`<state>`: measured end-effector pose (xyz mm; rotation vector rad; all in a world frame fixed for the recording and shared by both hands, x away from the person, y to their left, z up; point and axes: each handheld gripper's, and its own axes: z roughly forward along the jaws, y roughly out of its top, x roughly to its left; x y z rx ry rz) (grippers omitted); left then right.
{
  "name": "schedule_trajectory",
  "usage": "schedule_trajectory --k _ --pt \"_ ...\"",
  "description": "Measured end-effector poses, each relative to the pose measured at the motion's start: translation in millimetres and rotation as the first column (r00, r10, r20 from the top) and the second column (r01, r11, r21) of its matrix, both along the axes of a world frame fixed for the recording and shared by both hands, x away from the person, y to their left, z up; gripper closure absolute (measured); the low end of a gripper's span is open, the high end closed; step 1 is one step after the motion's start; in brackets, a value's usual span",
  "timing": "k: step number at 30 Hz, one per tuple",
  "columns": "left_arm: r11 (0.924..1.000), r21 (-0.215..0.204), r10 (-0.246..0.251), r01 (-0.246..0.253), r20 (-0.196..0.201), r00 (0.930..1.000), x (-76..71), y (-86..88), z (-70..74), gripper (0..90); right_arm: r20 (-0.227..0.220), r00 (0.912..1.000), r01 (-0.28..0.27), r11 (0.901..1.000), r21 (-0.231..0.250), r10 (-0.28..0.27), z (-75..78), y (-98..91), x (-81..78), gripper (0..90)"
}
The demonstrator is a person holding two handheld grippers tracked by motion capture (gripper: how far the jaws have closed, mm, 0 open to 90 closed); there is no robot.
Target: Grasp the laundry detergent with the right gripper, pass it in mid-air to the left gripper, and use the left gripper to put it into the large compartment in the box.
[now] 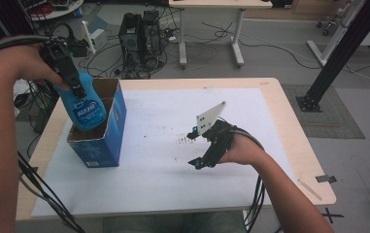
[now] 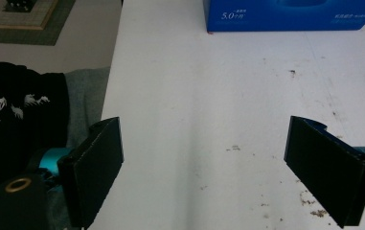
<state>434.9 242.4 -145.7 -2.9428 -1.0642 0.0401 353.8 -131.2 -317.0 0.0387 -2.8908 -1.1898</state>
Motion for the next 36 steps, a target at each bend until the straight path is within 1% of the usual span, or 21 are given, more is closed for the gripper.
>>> schedule_trajectory --k 2,3,4,7,9,10,11,12,14,15,16,17,21,24,25,27,29,31,32,34,36 --pt "0.9996 -0.018 0.021 -0.021 0.005 0.9998 -0.5 0.4 -7.7 37.4 -0.009 0.9999 0.007 0.9999 -0.009 -0.007 0.5 -0.4 -2.1 12.4" --pt "0.9998 -0.014 0.01 -0.01 -0.004 0.9999 0.4 1.1 -11.1 37.4 0.001 1.0 -0.003 1.0 -0.007 0.003 0.2 -0.3 -1.6 12.4" --pt "0.9999 -0.01 0.006 -0.006 -0.019 0.9998 1.6 1.9 -14.8 37.4 0.0 1.0 0.002 1.0 -0.007 -0.002 0.3 -0.3 -2.2 12.4" --pt "0.9995 -0.021 0.022 -0.022 -0.02 0.9996 1.8 0.9 -31.0 37.4 -0.005 1.0 -0.001 0.9999 -0.01 0.001 0.1 0.2 -2.9 12.4" --pt "0.9999 -0.014 0.007 -0.007 -0.036 0.9993 3.1 1.2 -40.9 37.4 0.004 1.0 -0.008 0.9999 -0.008 0.008 -0.6 1.4 -2.8 12.4" --pt "1.0 -0.005 -0.007 0.007 -0.044 0.999 4.4 1.7 -45.4 37.4 -0.003 1.0 -0.003 0.9998 -0.02 0.003 0.0 1.5 -3.8 12.4" --pt "0.9996 -0.018 0.022 -0.023 -0.032 0.9992 2.8 0.5 -52.2 37.4 -0.002 1.0 -0.008 0.9997 -0.021 0.008 -0.1 1.8 -4.1 12.4" --pt "0.9999 -0.007 0.008 -0.009 -0.036 0.9993 3.9 1.0 -57.3 37.4 0.002 0.9999 -0.011 0.9997 -0.022 0.011 -0.5 2.1 -4.2 12.4" --pt "0.9999 0.002 0.014 -0.014 -0.046 0.9989 4.8 1.6 -67.5 37.4 -0.005 1.0 -0.007 0.9997 -0.025 0.006 -0.5 1.6 -4.9 12.4" --pt "1.0 0.007 0.005 -0.005 -0.054 0.9985 5.5 2.0 -71.3 37.4 0.005 0.9999 -0.01 0.9998 -0.018 0.01 -0.8 1.6 -4.1 12.4" --pt "1.0 0.005 0.005 -0.005 -0.056 0.9984 5.7 2.2 -75.3 37.4 -0.007 1.0 -0.006 0.9996 -0.027 0.005 -0.5 0.9 -4.8 12.4" --pt "1.0 0.0 0.009 -0.009 -0.049 0.9988 5.0 1.7 -79.4 37.4 -0.005 0.9999 -0.01 0.9996 -0.026 0.01 -0.6 0.8 -4.5 12.4" --pt "1.0 0.001 0.001 -0.001 -0.057 0.9984 5.5 -0.3 -94.0 37.4 0.007 0.9999 -0.011 0.9996 -0.025 0.011 -1.2 0.9 -4.4 12.4" --pt "0.9997 0.008 -0.021 0.021 -0.075 0.997 7.5 -1.2 -103.9 37.5 0.004 1.0 -0.008 0.9996 -0.026 0.008 -1.3 1.0 -4.6 12.4" --pt "1.0 0.0 -0.007 0.007 -0.072 0.9974 7.1 -2.0 -109.3 37.5 0.006 0.9999 -0.013 0.9996 -0.026 0.013 -1.4 1.2 -4.4 12.4" --pt "0.9995 0.009 -0.028 0.029 -0.084 0.9961 9.1 -1.2 -114.7 37.5 0.005 0.9999 -0.016 0.9995 -0.026 0.016 -2.0 1.6 -4.9 12.3" --pt "0.9994 0.008 -0.034 0.034 -0.083 0.996 9.9 -1.1 -120.1 37.4 0.004 0.9999 -0.013 0.9994 -0.031 0.013 -2.5 1.7 -5.2 12.4" --pt "0.9997 -0.001 -0.023 0.023 -0.078 0.9967 9.7 -1.4 -124.9 37.4 0.007 0.9999 -0.011 0.9995 -0.03 0.011 -3.0 1.6 -4.8 12.4" --pt "0.9989 0.006 -0.046 0.047 -0.083 0.9955 11.1 -0.9 -126.1 37.4 0.005 1.0 -0.008 0.9996 -0.028 0.008 -3.2 1.5 -4.6 12.4" --pt "0.9994 0.001 -0.033 0.033 -0.077 0.9965 11.3 -1.0 -130.2 37.4 0.003 1.0 -0.008 0.9995 -0.031 0.008 -3.5 1.7 -4.1 12.4" --pt "0.9991 0.003 -0.042 0.043 -0.08 0.9959 11.9 -1.3 -133.5 37.4 0.005 0.9999 -0.009 0.9996 -0.027 0.009 -4.0 3.1 -3.6 12.4"
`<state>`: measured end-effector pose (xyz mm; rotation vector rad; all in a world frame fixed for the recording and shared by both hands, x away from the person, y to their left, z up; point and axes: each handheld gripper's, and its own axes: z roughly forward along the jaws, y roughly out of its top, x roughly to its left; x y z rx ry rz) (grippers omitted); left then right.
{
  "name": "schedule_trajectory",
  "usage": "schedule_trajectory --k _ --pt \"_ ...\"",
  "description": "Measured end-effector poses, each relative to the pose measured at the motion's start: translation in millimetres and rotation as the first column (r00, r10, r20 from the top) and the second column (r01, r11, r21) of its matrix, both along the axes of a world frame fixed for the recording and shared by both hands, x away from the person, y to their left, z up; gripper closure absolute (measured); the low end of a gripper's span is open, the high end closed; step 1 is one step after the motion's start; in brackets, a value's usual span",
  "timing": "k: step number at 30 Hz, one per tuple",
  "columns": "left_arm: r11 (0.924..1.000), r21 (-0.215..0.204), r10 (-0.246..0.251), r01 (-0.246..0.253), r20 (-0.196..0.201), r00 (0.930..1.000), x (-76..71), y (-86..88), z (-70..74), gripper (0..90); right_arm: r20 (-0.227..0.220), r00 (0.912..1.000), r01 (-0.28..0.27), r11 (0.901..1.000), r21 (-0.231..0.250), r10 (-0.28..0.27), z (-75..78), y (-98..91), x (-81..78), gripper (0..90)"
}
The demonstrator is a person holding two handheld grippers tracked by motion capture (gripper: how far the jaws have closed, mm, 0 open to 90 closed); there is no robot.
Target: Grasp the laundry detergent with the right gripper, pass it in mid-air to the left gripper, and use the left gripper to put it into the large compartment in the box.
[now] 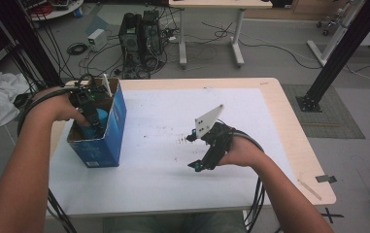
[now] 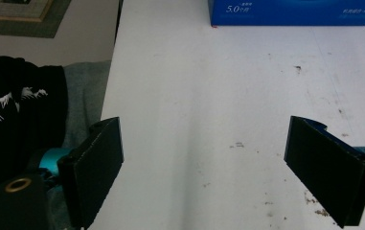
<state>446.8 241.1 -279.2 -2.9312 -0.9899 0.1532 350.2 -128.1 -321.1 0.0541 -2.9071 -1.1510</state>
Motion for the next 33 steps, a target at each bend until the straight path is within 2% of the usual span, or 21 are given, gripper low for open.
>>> schedule_trajectory --k 3,5,6,7,8,9,10,11,12,14,16,17,19,21,24,25,30,31,32,33 --pt "0.9999 0.006 -0.011 0.011 -0.014 0.9998 1.2 0.1 -5.1 37.4 0.0 1.0 -0.009 1.0 -0.003 0.009 -0.7 1.5 0.6 12.4" --pt "0.9999 0.0 -0.017 0.017 -0.009 0.9998 2.0 0.9 -6.7 37.5 -0.004 1.0 -0.005 1.0 -0.005 0.005 -1.5 2.3 0.6 12.4" --pt "0.9999 -0.012 -0.004 0.004 -0.001 1.0 1.2 0.8 -6.4 37.4 -0.004 1.0 -0.004 1.0 -0.008 0.004 -1.7 2.4 0.7 12.4" --pt "0.9999 -0.002 -0.016 0.016 -0.008 0.9998 1.5 1.2 -6.6 37.4 -0.005 1.0 -0.007 1.0 -0.006 0.007 -2.0 2.9 1.3 12.4" --pt "1.0 -0.006 0.001 -0.001 0.001 1.0 0.1 0.8 -7.5 37.4 -0.005 1.0 -0.008 1.0 -0.005 0.008 -2.1 3.3 1.6 12.4" --pt "0.9999 0.0 -0.017 0.017 -0.008 0.9998 0.7 1.5 -6.6 37.4 -0.005 0.9999 -0.009 0.9999 -0.006 0.009 -2.1 3.5 1.6 12.4" --pt "0.9999 -0.011 0.002 -0.002 -0.002 1.0 -0.8 1.1 -7.8 37.3 -0.006 0.9999 -0.009 0.9999 -0.008 0.009 -2.1 3.6 1.7 12.4" --pt "0.9998 0.0 -0.021 0.021 -0.008 0.9997 0.2 2.1 -7.0 37.2 -0.007 0.9999 -0.014 0.9999 -0.007 0.014 -2.2 3.9 2.1 12.4" --pt "0.9999 -0.01 -0.005 0.005 0.003 1.0 -1.2 1.5 -8.0 37.1 -0.007 0.9999 -0.014 0.9999 -0.008 0.014 -2.6 4.3 2.2 12.4" --pt "0.9995 0.004 -0.033 0.033 -0.012 0.9994 -0.4 1.8 -7.1 36.8 -0.008 0.9999 -0.01 0.9999 -0.01 0.01 -2.7 4.6 2.6 12.4" --pt "0.9994 0.009 -0.033 0.033 0.002 0.9995 -0.9 1.1 -7.0 36.5 -0.007 0.9999 -0.013 0.9999 -0.008 0.013 -2.8 5.1 3.1 12.4" --pt "0.9994 0.009 -0.032 0.032 -0.009 0.9994 -1.0 0.6 -7.1 36.4 -0.008 0.9999 -0.011 0.9999 -0.007 0.011 -2.8 5.3 3.0 12.4" --pt "0.999 0.031 -0.032 0.033 -0.003 0.9995 -1.3 -0.3 -7.2 35.1 -0.011 0.9998 -0.015 0.9999 -0.007 0.015 -3.0 5.5 3.3 12.4" --pt "0.999 0.03 -0.034 0.034 -0.008 0.9994 -1.7 -0.8 -7.5 33.3 -0.01 0.9998 -0.015 0.9998 -0.009 0.015 -3.2 5.5 3.3 12.4" --pt "0.9993 0.022 -0.03 0.03 -0.005 0.9995 -2.4 -1.3 -6.0 31.2 -0.012 0.9999 -0.011 0.9999 -0.007 0.011 -3.0 5.8 2.6 12.4" --pt "0.9994 0.025 -0.025 0.024 0.011 0.9996 -3.1 -1.6 -5.3 29.8 -0.01 0.9999 -0.011 0.9999 -0.005 0.011 -2.9 6.0 2.5 12.4" --pt "0.9995 0.019 -0.027 0.027 0.005 0.9996 -3.9 -0.5 -0.1 29.8 -0.007 0.9999 -0.015 0.9999 -0.004 0.015 -2.4 6.3 1.9 12.4" --pt "1.0 0.005 -0.007 0.007 0.01 0.9999 -5.5 -1.1 -0.2 29.8 -0.006 0.9999 -0.014 0.9999 -0.003 0.014 -2.3 6.3 2.0 12.4" --pt "0.9993 0.022 -0.03 0.03 0.012 0.9995 -4.8 -0.7 2.6 29.8 -0.006 0.9999 -0.014 0.9999 -0.004 0.014 -2.4 6.3 2.0 12.4" --pt "0.9995 0.02 -0.025 0.025 0.012 0.9996 -5.3 -0.9 3.7 29.8 -0.006 0.9999 -0.013 0.9999 -0.003 0.013 -2.4 6.4 2.0 12.4"
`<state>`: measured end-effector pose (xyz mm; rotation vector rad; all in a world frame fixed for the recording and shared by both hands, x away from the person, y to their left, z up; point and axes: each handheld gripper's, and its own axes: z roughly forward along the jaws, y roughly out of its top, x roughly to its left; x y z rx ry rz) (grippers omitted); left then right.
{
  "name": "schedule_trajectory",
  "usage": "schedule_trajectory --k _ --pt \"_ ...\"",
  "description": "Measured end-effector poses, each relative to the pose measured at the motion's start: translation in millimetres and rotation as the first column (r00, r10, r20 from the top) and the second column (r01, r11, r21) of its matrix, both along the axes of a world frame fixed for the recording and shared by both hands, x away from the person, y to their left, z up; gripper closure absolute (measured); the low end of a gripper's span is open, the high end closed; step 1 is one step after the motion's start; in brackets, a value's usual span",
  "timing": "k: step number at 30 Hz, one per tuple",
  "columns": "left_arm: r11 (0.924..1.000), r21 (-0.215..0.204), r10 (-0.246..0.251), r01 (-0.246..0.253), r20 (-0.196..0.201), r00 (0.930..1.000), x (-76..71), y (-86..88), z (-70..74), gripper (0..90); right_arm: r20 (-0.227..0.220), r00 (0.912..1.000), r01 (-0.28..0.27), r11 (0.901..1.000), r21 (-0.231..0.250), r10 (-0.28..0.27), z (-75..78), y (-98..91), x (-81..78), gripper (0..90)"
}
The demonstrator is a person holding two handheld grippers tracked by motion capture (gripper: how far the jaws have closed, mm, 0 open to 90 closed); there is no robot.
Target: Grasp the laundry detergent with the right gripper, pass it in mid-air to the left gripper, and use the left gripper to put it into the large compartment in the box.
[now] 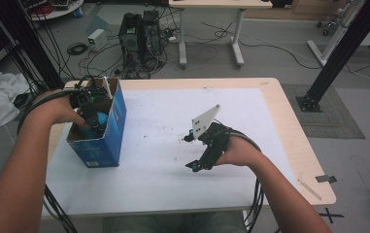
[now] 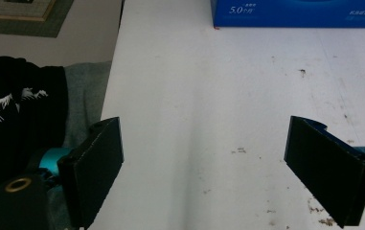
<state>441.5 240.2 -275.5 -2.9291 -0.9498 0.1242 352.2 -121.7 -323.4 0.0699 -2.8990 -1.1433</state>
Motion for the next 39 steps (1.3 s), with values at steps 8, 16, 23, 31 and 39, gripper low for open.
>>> schedule_trajectory --k 8,16,23,31,39 --pt "0.9997 -0.019 0.012 -0.012 -0.003 0.9999 -3.9 1.8 11.6 27.9 0.008 1.0 0.005 1.0 0.008 -0.005 1.2 -1.0 0.0 12.4" --pt "0.9996 -0.029 0.004 -0.004 -0.007 1.0 -7.4 0.7 22.6 25.0 0.011 0.9999 0.007 0.9999 0.012 -0.008 1.9 -2.1 -0.3 12.4" --pt "0.9998 -0.019 0.0 0.0 0.003 1.0 -10.2 1.7 34.6 22.8 0.01 0.9999 0.008 0.9999 0.015 -0.009 2.8 -2.8 -0.6 12.4" --pt "0.9996 -0.023 0.017 -0.017 0.029 0.9994 -13.6 1.6 49.9 19.4 0.009 0.9999 0.013 0.9999 0.011 -0.013 4.5 -3.5 -1.8 12.4" --pt "0.9999 -0.013 0.002 -0.002 0.06 0.9982 -16.0 -1.7 68.3 16.8 0.016 0.9998 0.011 0.9999 0.013 -0.011 7.8 -4.7 -2.1 12.4"
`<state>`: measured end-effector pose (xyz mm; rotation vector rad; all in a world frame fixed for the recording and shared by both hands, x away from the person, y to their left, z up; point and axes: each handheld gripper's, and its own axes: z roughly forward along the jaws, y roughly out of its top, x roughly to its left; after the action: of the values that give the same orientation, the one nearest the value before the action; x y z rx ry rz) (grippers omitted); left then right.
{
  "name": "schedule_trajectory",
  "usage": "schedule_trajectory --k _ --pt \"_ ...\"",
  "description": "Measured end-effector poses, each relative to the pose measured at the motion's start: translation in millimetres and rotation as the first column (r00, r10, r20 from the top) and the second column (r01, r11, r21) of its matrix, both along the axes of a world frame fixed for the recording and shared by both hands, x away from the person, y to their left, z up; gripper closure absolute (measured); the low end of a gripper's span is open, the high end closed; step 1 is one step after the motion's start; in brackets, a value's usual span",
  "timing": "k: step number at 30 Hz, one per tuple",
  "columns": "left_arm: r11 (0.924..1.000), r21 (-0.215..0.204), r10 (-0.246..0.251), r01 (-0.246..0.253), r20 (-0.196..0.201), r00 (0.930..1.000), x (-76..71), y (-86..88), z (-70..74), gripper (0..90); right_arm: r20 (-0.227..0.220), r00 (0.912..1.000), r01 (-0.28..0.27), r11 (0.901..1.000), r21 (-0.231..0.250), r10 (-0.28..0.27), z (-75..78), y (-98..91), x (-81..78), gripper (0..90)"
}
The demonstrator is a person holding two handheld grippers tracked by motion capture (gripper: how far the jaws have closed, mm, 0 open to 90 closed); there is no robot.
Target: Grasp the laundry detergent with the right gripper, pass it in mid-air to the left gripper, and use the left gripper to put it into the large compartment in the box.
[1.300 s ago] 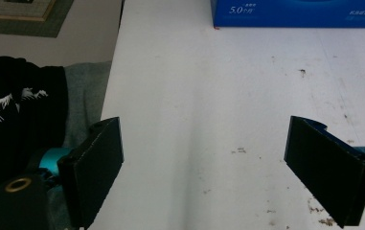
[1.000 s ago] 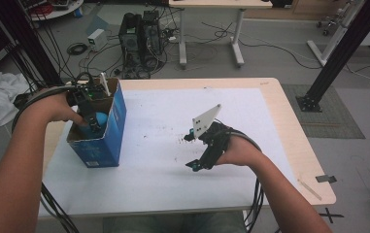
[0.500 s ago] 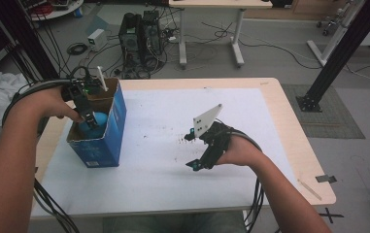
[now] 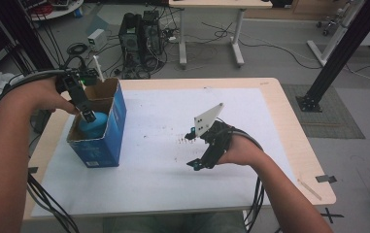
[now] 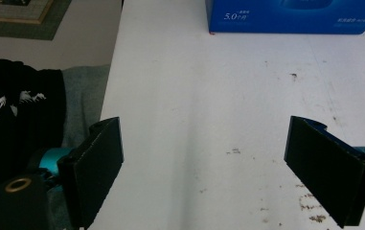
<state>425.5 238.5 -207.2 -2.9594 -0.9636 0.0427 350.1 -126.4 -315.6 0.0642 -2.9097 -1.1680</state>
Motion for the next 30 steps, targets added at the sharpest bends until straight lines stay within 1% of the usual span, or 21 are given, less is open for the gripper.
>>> schedule_trajectory --k 3,4,5,8,10,11,13,14,15,17,19,20,21,22,23,24,25,26,27,28,30 --pt "1.0 -0.001 0.003 -0.003 0.012 0.9999 -1.7 -2.0 5.7 16.7 -0.003 1.0 0.003 1.0 -0.008 -0.003 1.4 -0.4 0.3 12.4" --pt "0.9999 -0.009 0.013 -0.013 0.016 0.9998 -2.5 -2.8 6.4 16.7 -0.003 1.0 0.006 0.9999 -0.01 -0.006 2.0 -0.3 0.3 12.4" --pt "1.0 0.0 0.003 -0.003 0.013 0.9999 -2.1 -3.1 8.7 16.7 -0.002 1.0 0.001 0.9999 -0.012 -0.001 2.6 -0.3 0.7 12.4" --pt "1.0 -0.001 -0.005 0.005 0.024 0.9997 -3.5 -5.7 12.5 15.6 0.0 1.0 0.005 0.9999 -0.016 -0.005 5.3 -0.3 0.6 12.3" --pt "0.9997 0.001 -0.024 0.024 0.024 0.9994 -4.3 -8.4 15.0 15.0 0.001 1.0 0.006 0.9998 -0.02 -0.006 8.1 -1.0 0.8 12.4" --pt "0.9998 -0.008 -0.018 0.019 0.03 0.9994 -5.8 -10.5 15.4 15.0 0.005 1.0 0.003 0.9999 -0.017 -0.003 8.9 -1.1 1.2 12.4" --pt "0.9986 0.001 -0.053 0.053 0.022 0.9984 -7.2 -15.2 17.4 15.0 0.01 0.9999 0.006 0.9998 -0.021 -0.006 11.7 -2.6 2.1 12.4" --pt "0.9982 0.0 -0.06 0.06 0.027 0.9979 -9.0 -18.7 17.8 15.0 0.012 0.9999 0.007 0.9997 -0.025 -0.007 13.0 -3.4 2.6 12.4" --pt "0.9967 0.004 -0.081 0.081 0.031 0.9963 -10.5 -22.2 18.3 13.1 0.015 0.9999 0.008 0.9995 -0.03 -0.008 14.4 -4.1 3.1 12.4" --pt "0.9949 -0.018 -0.099 0.099 0.038 0.9944 -13.8 -30.3 19.3 11.3 0.013 0.9998 0.016 0.999 -0.043 -0.015 17.9 -5.9 3.7 12.4" --pt "0.9897 -0.014 -0.142 0.142 0.039 0.9891 -15.0 -37.6 21.3 11.3 0.017 0.9998 0.012 0.998 -0.062 -0.011 20.5 -6.8 4.0 12.4" --pt "0.9864 -0.005 -0.164 0.164 0.032 0.9859 -15.0 -41.3 22.5 11.3 0.022 0.9997 0.016 0.9967 -0.08 -0.014 21.8 -7.0 4.0 12.4" --pt "0.9838 -0.001 -0.179 0.179 0.037 0.9832 -15.8 -45.4 22.5 11.3 0.031 0.9994 0.017 0.9952 -0.096 -0.014 23.0 -7.3 4.7 12.4" --pt "0.9794 0.003 -0.202 0.202 0.035 0.9788 -16.8 -49.9 22.4 11.3 0.034 0.9993 0.017 0.9941 -0.107 -0.014 24.1 -7.7 5.1 12.4" --pt "0.9723 0.015 -0.234 0.233 0.033 0.9718 -18.0 -56.0 22.9 11.3 0.034 0.9993 0.018 0.9934 -0.113 -0.014 25.1 -8.2 5.3 12.4" --pt "0.9694 0.013 -0.246 0.245 0.04 0.9685 -19.9 -61.5 22.4 11.3 0.033 0.9994 0.019 0.9917 -0.127 -0.015 27.3 -8.8 5.6 12.4" --pt "0.9632 0.019 -0.269 0.268 0.039 0.9624 -20.0 -65.4 23.0 11.3 0.034 0.9993 0.017 0.9904 -0.137 -0.012 29.3 -9.3 6.3 12.4" --pt "0.9587 0.009 -0.284 0.284 0.053 0.9572 -22.7 -73.5 22.4 11.3 0.035 0.9993 0.013 0.9896 -0.143 -0.008 30.7 -9.4 6.9 12.4" --pt "0.951 0.016 -0.309 0.309 0.048 0.9498 -22.6 -77.0 23.0 11.3 0.031 0.9995 0.013 0.986 -0.166 -0.008 34.4 -10.2 7.0 12.4" --pt "0.9495 0.006 -0.314 0.314 0.051 0.9481 -23.4 -80.1 22.1 11.3 0.036 0.9993 0.007 0.9851 -0.172 -0.001 36.3 -10.6 7.7 12.4" --pt "0.9406 -0.01 -0.339 0.339 0.042 0.9399 -24.1 -88.1 19.0 11.3 0.03 0.9995 0.006 0.9818 -0.19 0.0 41.0 -11.8 8.7 12.4"
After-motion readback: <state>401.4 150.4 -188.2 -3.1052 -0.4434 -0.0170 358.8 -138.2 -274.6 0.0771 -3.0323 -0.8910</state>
